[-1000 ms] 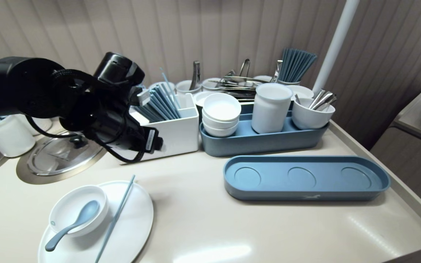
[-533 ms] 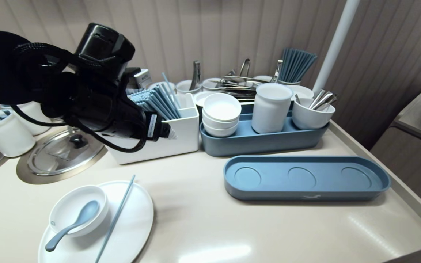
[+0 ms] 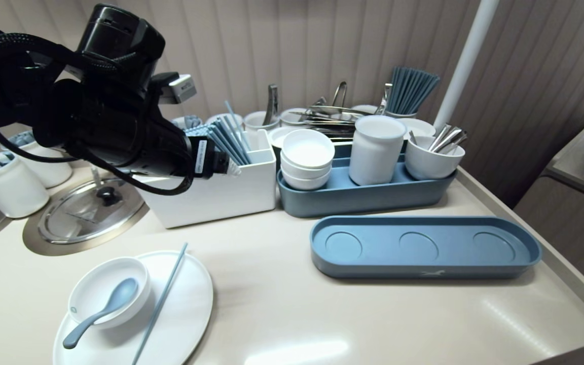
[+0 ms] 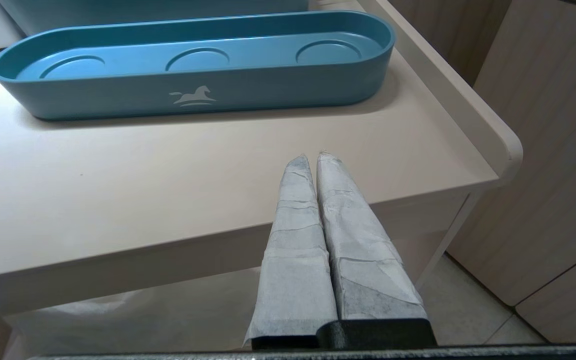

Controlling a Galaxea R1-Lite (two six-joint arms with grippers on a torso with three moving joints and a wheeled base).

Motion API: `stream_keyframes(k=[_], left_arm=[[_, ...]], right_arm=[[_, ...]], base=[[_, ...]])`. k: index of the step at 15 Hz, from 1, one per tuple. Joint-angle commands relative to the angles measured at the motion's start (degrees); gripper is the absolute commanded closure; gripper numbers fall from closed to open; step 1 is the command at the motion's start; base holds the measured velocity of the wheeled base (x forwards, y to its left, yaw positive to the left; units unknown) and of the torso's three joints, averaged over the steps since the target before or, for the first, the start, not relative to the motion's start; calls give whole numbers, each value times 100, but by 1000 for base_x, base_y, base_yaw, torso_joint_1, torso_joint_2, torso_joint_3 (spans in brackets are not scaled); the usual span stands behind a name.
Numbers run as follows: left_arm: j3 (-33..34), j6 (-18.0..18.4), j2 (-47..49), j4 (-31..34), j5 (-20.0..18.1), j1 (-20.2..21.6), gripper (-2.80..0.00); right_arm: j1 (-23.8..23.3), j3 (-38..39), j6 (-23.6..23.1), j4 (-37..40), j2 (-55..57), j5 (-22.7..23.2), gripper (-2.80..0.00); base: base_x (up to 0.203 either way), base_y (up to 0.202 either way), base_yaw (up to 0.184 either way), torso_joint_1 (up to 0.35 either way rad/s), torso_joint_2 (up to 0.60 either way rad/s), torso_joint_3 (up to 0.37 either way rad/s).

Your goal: Pick the chopsticks and place it on the plate

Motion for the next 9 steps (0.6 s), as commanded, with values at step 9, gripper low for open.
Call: stream_keyframes(k=[9], left_arm=[[52,-35,-62,8,-28,50,-280]], right_arm=[[1,-1,2,-2,-1,-2,0]], base=[[0,0,0,0,0,0]])
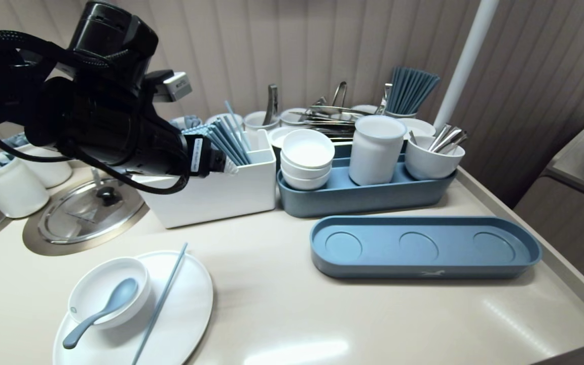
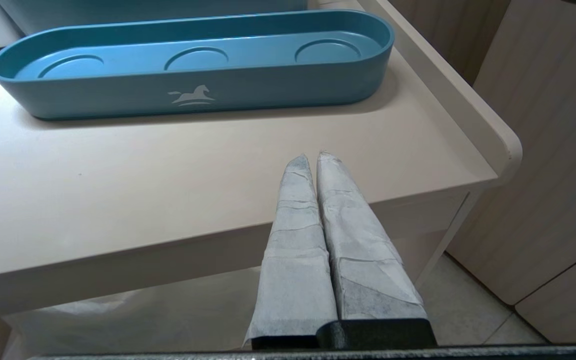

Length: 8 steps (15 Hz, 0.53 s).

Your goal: Pick the chopsticks and place it on the plate

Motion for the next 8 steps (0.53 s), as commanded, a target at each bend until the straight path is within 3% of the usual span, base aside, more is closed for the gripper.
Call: stream_keyframes(k=[1,8], left_arm=[[-13,-10,28,20,5,0,-280],[-4,-10,35,14,29,9,-280]], right_arm=[[1,-6,2,-4,6,1,0],[1,-6,2,-4,-2,1,0]], base=[[0,0,0,0,0,0],[0,0,0,0,0,0]])
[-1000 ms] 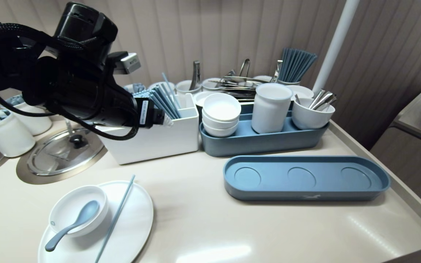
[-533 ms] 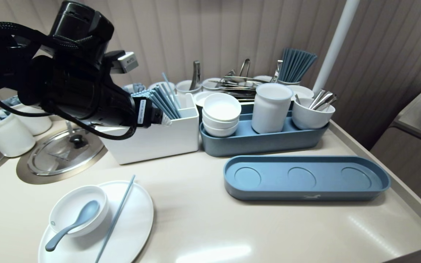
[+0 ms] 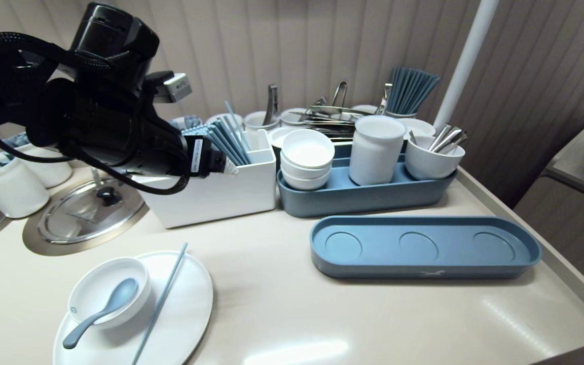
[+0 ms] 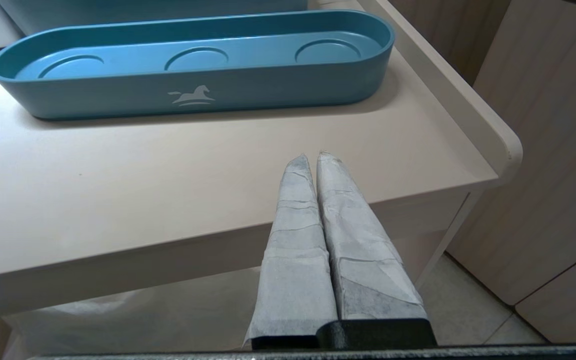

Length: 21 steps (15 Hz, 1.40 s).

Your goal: Pick the chopsticks and place it on the plate

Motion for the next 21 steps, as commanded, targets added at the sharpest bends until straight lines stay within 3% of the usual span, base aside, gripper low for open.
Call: stream_keyframes(k=[1,21], left_arm=[[-14,-10,24,16,12,0,-280],[29,-45,-29,-1,29,0,-280]], right_arm=[[1,2,0,-2,6,1,0],[1,2,0,-2,5,1,0]], base=[[0,0,0,0,0,0],[0,0,0,0,0,0]])
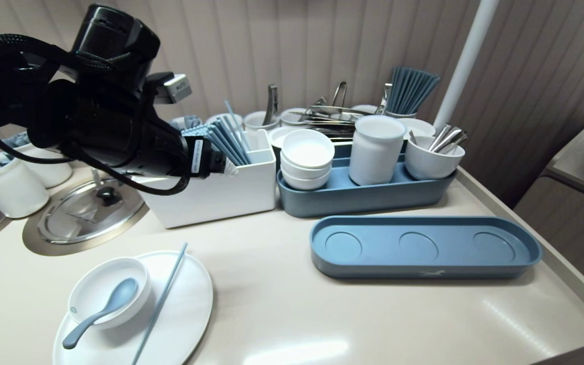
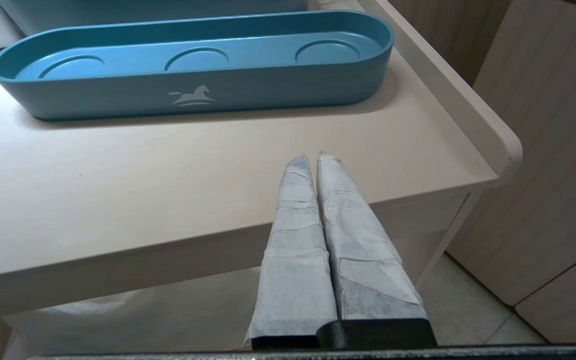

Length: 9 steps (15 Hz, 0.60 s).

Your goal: Pick the chopsticks and place it on the plate

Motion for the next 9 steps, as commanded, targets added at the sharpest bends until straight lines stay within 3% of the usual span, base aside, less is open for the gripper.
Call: stream_keyframes(k=[1,9], left_arm=[[1,-11,-27,20,8,0,-280],[324,12,-164,-378,-22,0,-280]], right_arm=[[1,-1,0,-2,6,-2,0],[1,5,0,-2,6,-2,0]], base=[[0,0,0,0,0,0],[0,0,0,0,0,0]])
